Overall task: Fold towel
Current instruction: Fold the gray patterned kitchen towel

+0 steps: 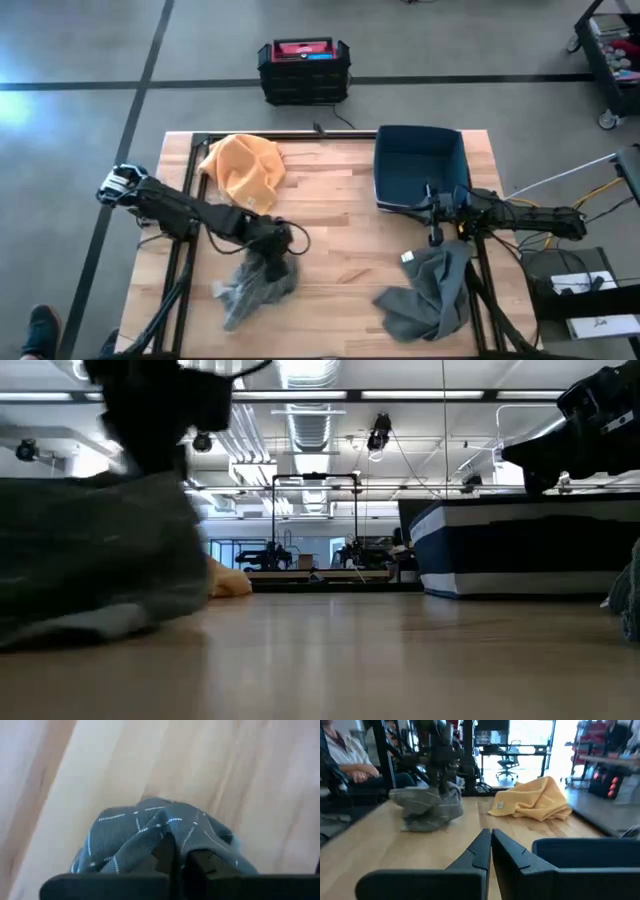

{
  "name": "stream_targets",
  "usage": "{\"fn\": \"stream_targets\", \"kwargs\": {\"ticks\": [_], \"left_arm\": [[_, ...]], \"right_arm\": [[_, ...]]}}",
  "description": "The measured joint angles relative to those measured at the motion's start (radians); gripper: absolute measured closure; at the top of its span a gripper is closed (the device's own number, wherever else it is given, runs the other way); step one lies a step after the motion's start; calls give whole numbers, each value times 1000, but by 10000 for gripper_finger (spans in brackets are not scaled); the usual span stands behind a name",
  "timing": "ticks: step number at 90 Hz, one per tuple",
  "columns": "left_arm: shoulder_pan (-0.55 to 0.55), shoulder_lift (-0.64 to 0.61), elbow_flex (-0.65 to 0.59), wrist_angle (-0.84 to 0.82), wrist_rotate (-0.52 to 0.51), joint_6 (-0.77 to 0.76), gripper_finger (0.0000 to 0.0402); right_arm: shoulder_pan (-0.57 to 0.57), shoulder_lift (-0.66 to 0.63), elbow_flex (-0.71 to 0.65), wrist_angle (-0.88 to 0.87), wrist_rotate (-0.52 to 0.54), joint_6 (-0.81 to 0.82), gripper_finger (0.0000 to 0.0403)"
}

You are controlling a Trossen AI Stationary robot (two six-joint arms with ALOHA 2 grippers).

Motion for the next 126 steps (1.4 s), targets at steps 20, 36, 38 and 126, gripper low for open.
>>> {"fn": "stream_targets", "kwargs": {"ticks": [20, 36, 38, 126], "left_arm": [[17, 93, 77, 142, -26, 146, 401], [18, 105, 98, 262, -61, 225, 401], [18, 105, 97, 269, -63, 225, 401], [19, 66, 39, 351, -126, 234, 402]], "right_arm": [[0, 0, 0, 1, -1, -111, 403], [2, 0, 0, 26, -39, 140, 403], [2, 0, 0, 34, -37, 203, 403], [282, 923, 451, 112, -51, 248, 403]]}}
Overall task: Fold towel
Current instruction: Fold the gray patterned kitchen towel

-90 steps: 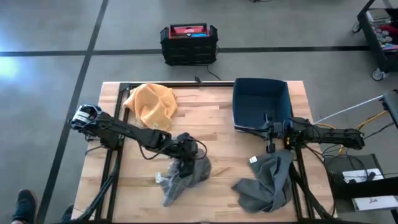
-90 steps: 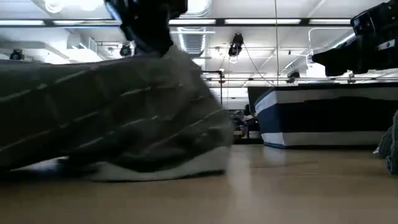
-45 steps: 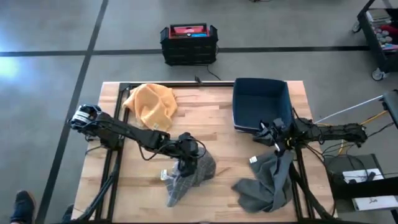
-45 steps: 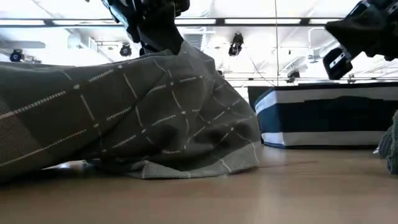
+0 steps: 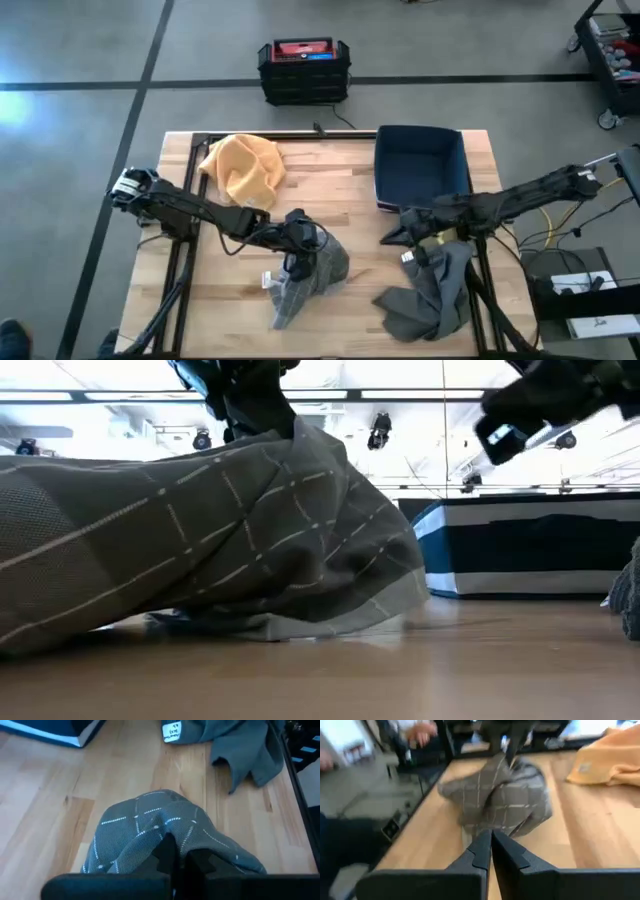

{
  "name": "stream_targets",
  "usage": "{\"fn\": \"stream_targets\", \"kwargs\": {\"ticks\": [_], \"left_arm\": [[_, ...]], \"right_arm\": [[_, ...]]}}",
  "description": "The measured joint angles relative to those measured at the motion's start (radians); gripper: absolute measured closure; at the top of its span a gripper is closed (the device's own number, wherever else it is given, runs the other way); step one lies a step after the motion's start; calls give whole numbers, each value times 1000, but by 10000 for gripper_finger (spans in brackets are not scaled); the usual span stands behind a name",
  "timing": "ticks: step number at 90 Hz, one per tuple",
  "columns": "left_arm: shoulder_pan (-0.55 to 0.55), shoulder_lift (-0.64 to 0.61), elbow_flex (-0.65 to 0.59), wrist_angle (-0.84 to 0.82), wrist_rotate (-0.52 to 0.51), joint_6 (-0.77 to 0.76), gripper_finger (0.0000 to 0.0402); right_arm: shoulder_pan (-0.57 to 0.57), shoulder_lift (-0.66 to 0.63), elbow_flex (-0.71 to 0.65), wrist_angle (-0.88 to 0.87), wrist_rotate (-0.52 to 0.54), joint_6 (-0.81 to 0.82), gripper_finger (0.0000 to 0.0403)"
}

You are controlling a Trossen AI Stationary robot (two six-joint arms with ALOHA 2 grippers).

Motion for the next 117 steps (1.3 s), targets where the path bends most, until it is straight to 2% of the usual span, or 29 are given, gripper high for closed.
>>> {"fn": "stream_targets", "kwargs": {"ticks": [15, 29, 53, 66, 74, 80, 87, 92, 100, 103, 117], "left_arm": [[-1, -9, 0, -24, 1, 9, 402], [-1, -18, 0, -52, 2, 11, 401], [-2, -24, -1, -59, 29, 18, 401], [-3, -23, -2, -58, 31, 18, 401], [-3, -23, -2, -57, 31, 18, 401], [-3, -23, -2, -55, 32, 18, 401], [-4, -23, -2, -55, 39, 16, 401], [-3, -26, -2, -56, 59, 15, 401], [-4, -40, 21, -113, 92, 6, 401], [-9, -50, 39, -150, 91, -6, 401], [-49, -105, 113, -388, 43, -95, 401]], "right_arm": [[2, 270, 156, -108, -4, 35, 396], [25, 461, 263, -187, -11, 91, 343], [71, 667, 346, -147, -33, 206, 213], [70, 755, 380, -12, -26, 251, 173], [70, 807, 420, 15, 27, 275, 163], [71, 845, 455, 5, 61, 269, 170], [77, 872, 493, -8, 81, 248, 208], [83, 880, 515, -18, 78, 236, 256], [89, 886, 537, -62, 76, 194, 354], [90, 882, 539, -88, 78, 175, 377], [90, 824, 549, -217, 96, 135, 391]]}}
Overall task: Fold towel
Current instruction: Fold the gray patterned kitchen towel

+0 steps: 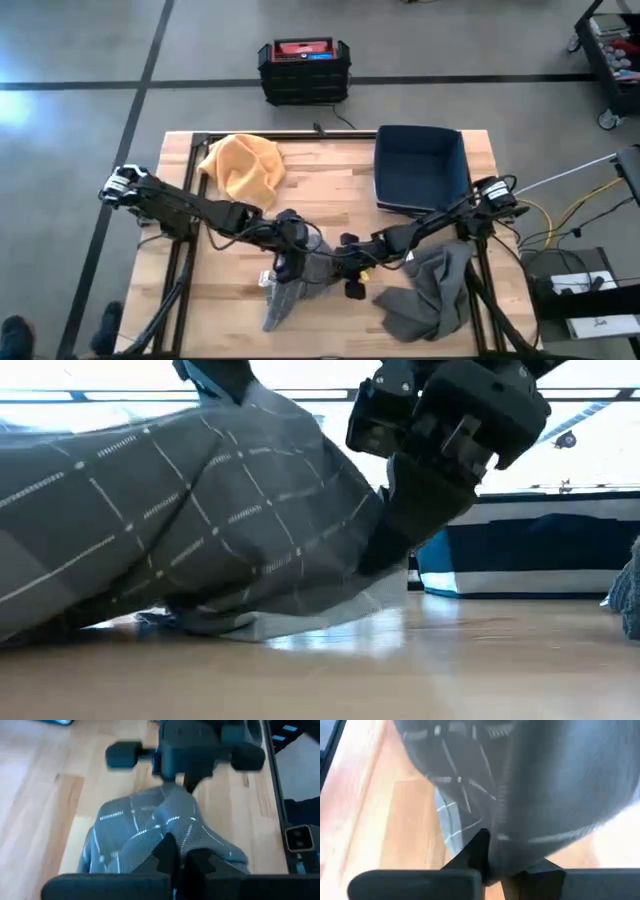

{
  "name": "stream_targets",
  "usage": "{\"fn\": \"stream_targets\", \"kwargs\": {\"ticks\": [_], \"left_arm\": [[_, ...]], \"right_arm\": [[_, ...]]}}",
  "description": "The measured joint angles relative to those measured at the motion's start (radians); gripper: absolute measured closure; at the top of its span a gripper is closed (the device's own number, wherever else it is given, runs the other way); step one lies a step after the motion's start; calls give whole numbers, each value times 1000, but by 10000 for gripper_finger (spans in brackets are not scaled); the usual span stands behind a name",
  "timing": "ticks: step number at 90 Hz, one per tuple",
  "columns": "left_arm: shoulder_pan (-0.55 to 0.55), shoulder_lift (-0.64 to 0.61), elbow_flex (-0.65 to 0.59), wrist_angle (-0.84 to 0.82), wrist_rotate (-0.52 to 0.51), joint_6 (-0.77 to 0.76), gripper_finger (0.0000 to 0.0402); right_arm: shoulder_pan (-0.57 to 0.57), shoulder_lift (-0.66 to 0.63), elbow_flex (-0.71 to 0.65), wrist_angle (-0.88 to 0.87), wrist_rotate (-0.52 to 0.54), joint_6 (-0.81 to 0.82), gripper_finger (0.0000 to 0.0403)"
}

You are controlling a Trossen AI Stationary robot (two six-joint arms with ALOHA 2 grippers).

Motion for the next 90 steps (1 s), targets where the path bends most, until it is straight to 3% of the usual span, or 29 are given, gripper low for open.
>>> {"fn": "stream_targets", "kwargs": {"ticks": [22, 45, 59, 74, 90], "left_arm": [[-89, -55, -67, -89, -12, -212, 385], [-176, -53, -179, -73, -12, -430, 280], [-210, 0, -283, 186, -65, -443, 235], [-213, 141, -370, 542, -66, -402, 237], [-217, 298, -343, 571, -64, -340, 268]], "right_arm": [[24, -81, -3, -179, 44, -65, 402], [67, -95, -5, -400, 121, -31, 403], [69, -109, -6, -389, 141, -23, 403], [69, -107, -6, -327, 140, -50, 403], [69, -103, -6, -323, 147, -55, 403]]}}
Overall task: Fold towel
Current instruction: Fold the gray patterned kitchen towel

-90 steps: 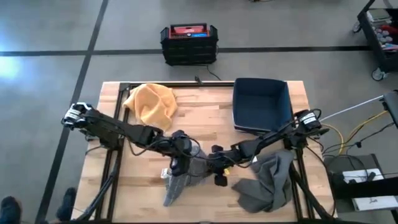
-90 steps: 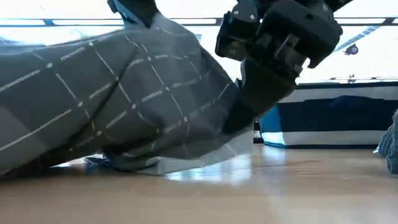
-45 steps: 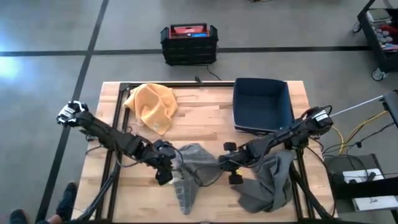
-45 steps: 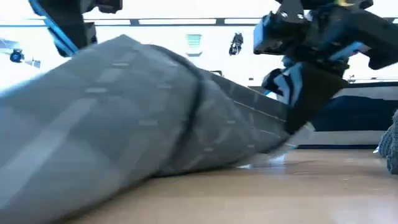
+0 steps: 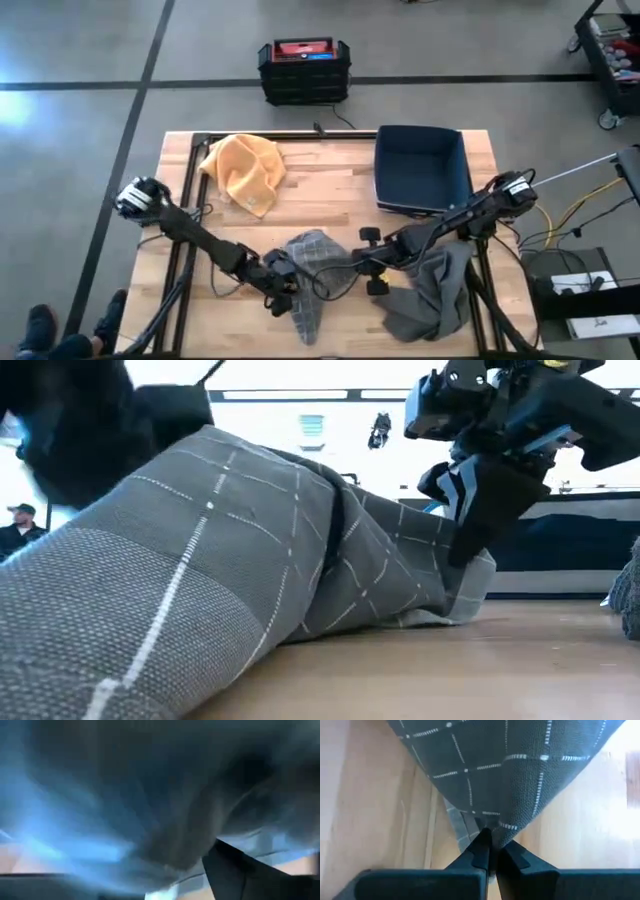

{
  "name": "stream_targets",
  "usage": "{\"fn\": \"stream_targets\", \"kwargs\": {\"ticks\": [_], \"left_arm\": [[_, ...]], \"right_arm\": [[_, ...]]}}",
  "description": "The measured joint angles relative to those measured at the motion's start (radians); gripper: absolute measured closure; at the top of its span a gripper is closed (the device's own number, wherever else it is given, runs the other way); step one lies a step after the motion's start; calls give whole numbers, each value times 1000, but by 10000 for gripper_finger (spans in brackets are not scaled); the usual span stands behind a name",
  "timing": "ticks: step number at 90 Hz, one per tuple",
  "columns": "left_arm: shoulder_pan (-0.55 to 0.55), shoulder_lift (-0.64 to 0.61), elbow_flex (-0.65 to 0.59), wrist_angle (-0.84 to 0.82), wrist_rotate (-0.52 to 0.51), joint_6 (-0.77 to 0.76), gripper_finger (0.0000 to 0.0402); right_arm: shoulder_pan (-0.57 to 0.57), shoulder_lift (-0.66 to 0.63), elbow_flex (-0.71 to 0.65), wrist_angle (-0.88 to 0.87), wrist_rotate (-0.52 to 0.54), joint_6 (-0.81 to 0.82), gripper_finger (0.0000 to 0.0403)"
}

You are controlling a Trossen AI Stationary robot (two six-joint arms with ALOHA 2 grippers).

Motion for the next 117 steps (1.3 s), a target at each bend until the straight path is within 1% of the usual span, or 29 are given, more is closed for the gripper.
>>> {"fn": "stream_targets", "kwargs": {"ticks": [12, 17, 25, 31, 39, 42, 47, 55, 62, 67, 74, 87, 95, 110, 117], "left_arm": [[-5, 67, 55, 13, 41, 49, 288], [-8, 75, 72, 9, 61, 81, 294], [-10, 76, 87, -15, 62, 122, 307], [-10, 76, 89, -40, 55, 122, 331], [-17, 68, 92, -82, 56, 108, 383], [-25, 59, 91, -103, 58, 91, 391], [-42, 27, 87, -144, 71, 57, 393], [-76, -59, 101, -254, 66, -5, 399], [-116, -149, 153, -422, 4, -70, 400], [-147, -201, 187, -556, -50, -119, 401], [-187, -264, 218, -715, -101, -182, 401], [-233, -366, 247, -878, -187, -315, 401], [-238, -400, 221, -848, -249, -351, 401], [-234, -421, 169, -707, -236, -342, 401], [-235, -421, 134, -596, -219, -330, 401]], "right_arm": [[0, 0, 0, -2, 2, -2, 403], [0, 0, 0, -3, 2, -2, 403], [0, 0, 0, -2, 3, -4, 403], [0, 0, 0, -3, 13, -3, 403], [0, -1, 0, -5, 18, -1, 403], [0, -2, 0, -9, 18, 5, 403], [0, -8, 0, -22, 18, 15, 403], [0, -36, 0, -51, 18, 24, 403], [0, -73, 0, -102, 18, 32, 403], [0, -100, 1, -140, 18, 40, 403], [0, -139, 0, -219, 16, 42, 403], [0, -198, 0, -301, -25, 58, 403], [2, -216, 0, -266, -22, 47, 403], [9, -192, -10, -85, -20, 78, 402], [20, -150, -28, 13, -75, 78, 390]]}}
